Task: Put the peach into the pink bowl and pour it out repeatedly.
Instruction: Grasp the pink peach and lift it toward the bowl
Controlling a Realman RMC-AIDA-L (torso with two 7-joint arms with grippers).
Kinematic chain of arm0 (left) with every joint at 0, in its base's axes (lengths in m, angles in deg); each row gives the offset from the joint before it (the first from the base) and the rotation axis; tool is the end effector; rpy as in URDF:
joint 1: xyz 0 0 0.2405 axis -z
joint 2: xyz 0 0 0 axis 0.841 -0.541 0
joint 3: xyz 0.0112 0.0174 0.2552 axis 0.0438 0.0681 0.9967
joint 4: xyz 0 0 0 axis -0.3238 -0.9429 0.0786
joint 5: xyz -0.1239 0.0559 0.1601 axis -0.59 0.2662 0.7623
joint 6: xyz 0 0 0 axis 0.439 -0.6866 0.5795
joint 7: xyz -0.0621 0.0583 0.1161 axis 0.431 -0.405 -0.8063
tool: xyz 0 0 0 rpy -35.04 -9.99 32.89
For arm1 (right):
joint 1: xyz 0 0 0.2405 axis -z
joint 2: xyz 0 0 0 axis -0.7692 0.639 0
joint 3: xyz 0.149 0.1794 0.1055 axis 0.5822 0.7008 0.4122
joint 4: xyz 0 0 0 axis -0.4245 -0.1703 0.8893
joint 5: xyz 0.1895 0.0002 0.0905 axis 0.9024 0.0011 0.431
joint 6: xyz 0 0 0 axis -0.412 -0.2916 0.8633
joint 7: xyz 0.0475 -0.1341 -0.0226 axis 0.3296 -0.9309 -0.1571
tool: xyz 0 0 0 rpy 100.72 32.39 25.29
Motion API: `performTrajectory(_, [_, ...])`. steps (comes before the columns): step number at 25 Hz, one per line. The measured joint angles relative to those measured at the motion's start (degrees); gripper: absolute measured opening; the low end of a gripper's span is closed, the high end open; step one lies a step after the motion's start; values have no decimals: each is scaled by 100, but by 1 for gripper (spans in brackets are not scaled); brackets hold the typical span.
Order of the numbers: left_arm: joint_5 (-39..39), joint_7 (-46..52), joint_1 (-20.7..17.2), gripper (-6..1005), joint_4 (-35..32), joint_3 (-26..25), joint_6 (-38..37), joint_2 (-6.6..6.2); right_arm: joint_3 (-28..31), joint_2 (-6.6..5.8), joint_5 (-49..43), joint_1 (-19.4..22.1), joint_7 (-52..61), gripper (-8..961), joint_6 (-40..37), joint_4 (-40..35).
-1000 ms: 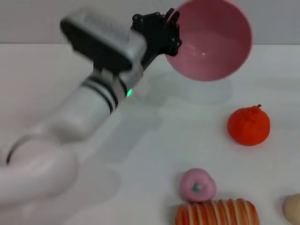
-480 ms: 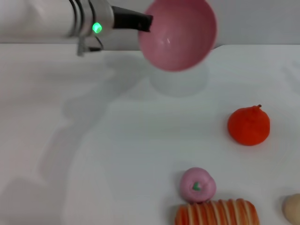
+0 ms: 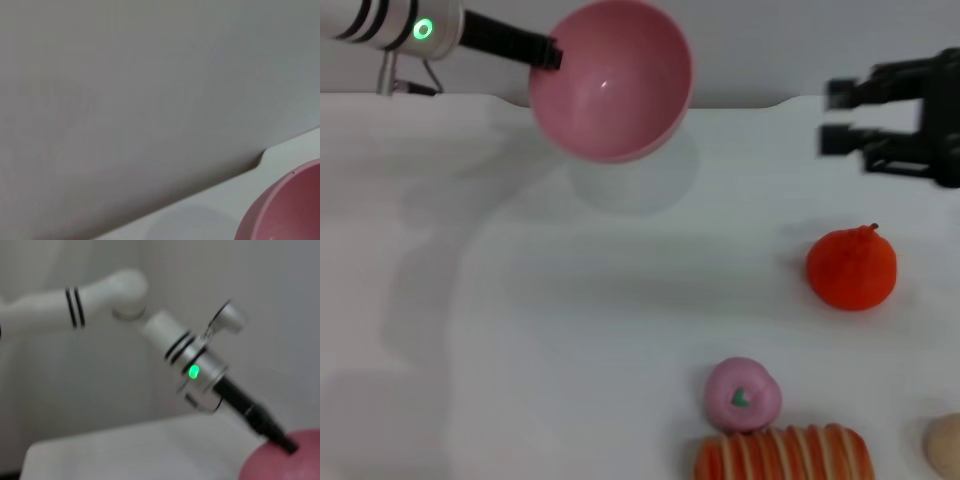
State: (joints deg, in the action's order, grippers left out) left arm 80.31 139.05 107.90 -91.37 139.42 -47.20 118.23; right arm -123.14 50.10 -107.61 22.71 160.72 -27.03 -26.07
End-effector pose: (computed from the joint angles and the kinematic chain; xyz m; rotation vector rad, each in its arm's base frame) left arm -0.1542 0.4724 0.0340 -2.3078 -1.0198 -0.1428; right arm 0.1762 0.3282 0.1052 -2.7865 0.2343 0.7674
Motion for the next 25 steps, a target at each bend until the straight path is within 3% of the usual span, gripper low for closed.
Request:
performTrajectory(4, [28,5,-187,46,15,14,-149,-54,-264,141,-549,-247,381,445,-6,-203])
performTrajectory(7, [144,30,-276,46,23,13,-315,-79,-567,231,-1390,-716,934,445,65,-64])
performTrajectory(16, [472,21,-418,46,31,9,-1012,-127,-1565,250,-2201,-1550,1392,444,943,1429])
performTrajectory(25, [532,-14,-464,46,31,210,-1336,-132,-2638,287,-2533,-1956,1776,444,1793,2500])
